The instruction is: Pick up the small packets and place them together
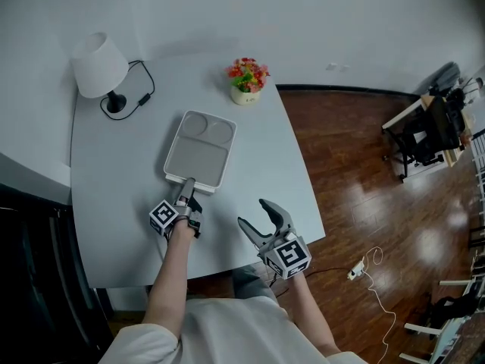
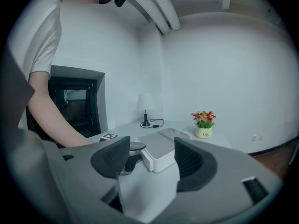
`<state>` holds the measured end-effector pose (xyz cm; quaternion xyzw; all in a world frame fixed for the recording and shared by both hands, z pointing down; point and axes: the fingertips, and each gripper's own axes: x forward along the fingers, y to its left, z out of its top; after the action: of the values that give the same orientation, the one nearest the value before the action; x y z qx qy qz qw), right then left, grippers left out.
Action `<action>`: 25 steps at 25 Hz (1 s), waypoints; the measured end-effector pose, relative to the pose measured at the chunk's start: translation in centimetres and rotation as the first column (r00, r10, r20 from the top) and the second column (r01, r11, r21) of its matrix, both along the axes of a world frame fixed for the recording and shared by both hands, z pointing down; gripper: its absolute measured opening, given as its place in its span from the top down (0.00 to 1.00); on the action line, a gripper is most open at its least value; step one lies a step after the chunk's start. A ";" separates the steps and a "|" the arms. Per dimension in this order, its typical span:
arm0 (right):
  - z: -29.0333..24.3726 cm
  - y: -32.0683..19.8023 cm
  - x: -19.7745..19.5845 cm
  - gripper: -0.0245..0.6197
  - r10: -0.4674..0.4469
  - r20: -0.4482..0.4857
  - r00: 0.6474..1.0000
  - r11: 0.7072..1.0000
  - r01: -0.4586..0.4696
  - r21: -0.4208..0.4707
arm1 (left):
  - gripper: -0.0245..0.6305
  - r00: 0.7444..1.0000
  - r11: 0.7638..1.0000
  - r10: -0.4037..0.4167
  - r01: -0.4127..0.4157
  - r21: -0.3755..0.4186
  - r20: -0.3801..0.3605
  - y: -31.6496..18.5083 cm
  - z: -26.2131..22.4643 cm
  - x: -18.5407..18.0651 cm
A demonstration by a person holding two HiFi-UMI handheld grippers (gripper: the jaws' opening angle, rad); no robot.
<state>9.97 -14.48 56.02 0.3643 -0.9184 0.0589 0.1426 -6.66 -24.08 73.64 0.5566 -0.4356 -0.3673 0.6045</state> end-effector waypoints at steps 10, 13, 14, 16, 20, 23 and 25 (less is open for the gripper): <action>0.2 0.6 -2.1 0.51 -0.042 -0.010 0.999 0.999 0.042 0.001 | 0.70 1.000 1.000 0.004 -0.004 -0.025 0.000 3.5 0.9 -0.6; 0.1 0.7 -2.6 0.51 -0.050 -0.003 0.999 0.999 0.050 0.001 | 0.70 1.000 0.999 0.007 -0.007 -0.031 0.005 5.6 0.9 -0.9; 0.1 0.7 -2.7 0.51 -0.054 -0.002 0.999 0.999 0.054 0.001 | 0.70 1.000 0.999 0.009 -0.008 -0.031 0.003 6.5 0.9 -1.0; 0.2 0.9 -3.3 0.51 -0.062 0.002 0.998 0.998 0.062 -0.001 | 0.70 1.000 0.999 0.010 -0.010 -0.031 -0.003 8.2 1.0 -1.3; 0.4 1.2 -4.6 0.51 -0.079 0.024 0.997 0.997 0.079 -0.008 | 0.70 1.000 0.999 0.010 -0.010 -0.045 0.003 11.9 1.3 -2.3; 0.6 1.6 -5.4 0.51 -0.096 0.028 0.995 0.995 0.096 -0.010 | 0.70 1.000 0.998 0.012 -0.012 -0.060 0.007 14.5 1.6 -2.9; 0.6 1.8 -6.0 0.51 -0.108 0.029 0.994 0.994 0.108 -0.009 | 0.70 1.000 0.997 0.011 -0.010 -0.071 0.011 16.2 1.8 -3.3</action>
<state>3.93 -12.66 56.61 0.3123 -0.9384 0.0611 0.1343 -10.00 -7.91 75.48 0.5393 -0.4489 -0.3453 0.6233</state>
